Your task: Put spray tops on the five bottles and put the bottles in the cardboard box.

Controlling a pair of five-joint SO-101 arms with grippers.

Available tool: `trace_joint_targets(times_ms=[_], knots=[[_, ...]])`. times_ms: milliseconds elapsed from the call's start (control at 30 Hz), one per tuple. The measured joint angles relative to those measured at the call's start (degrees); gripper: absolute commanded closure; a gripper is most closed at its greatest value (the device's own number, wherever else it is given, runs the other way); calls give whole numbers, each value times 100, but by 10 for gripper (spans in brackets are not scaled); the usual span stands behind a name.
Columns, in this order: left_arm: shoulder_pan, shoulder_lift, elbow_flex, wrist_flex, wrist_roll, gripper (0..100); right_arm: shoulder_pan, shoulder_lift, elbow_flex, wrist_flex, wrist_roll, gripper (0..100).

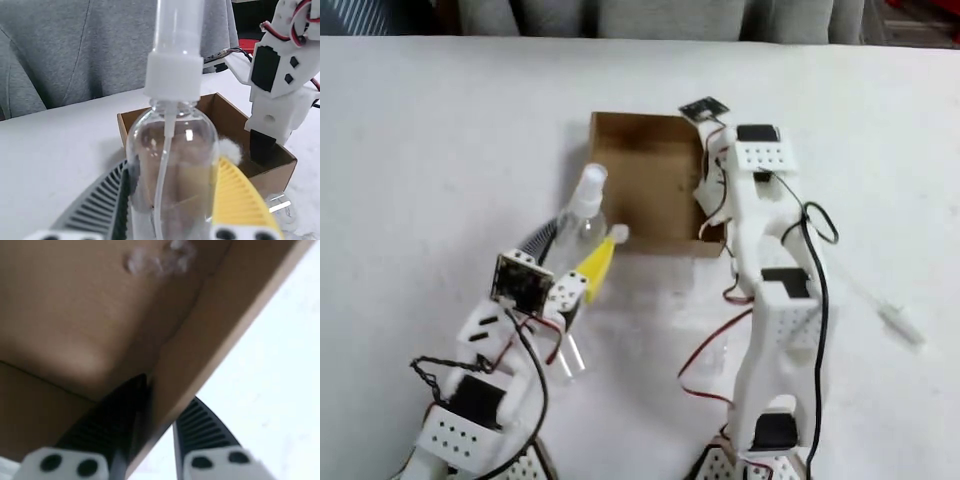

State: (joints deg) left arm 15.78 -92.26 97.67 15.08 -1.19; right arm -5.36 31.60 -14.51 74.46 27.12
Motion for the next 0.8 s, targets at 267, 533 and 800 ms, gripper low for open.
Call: trace_joint_targets(times_ms=[267,533,800], knots=[[0,0,0,0,0,980,-44,-958,1591,-897,0,809],[-62,0,0,0,0,980,-62,-1240,1248,-141,9,761],[-97,0,0,-501,0,980,-158,-2031,1037,756,-615,926]])
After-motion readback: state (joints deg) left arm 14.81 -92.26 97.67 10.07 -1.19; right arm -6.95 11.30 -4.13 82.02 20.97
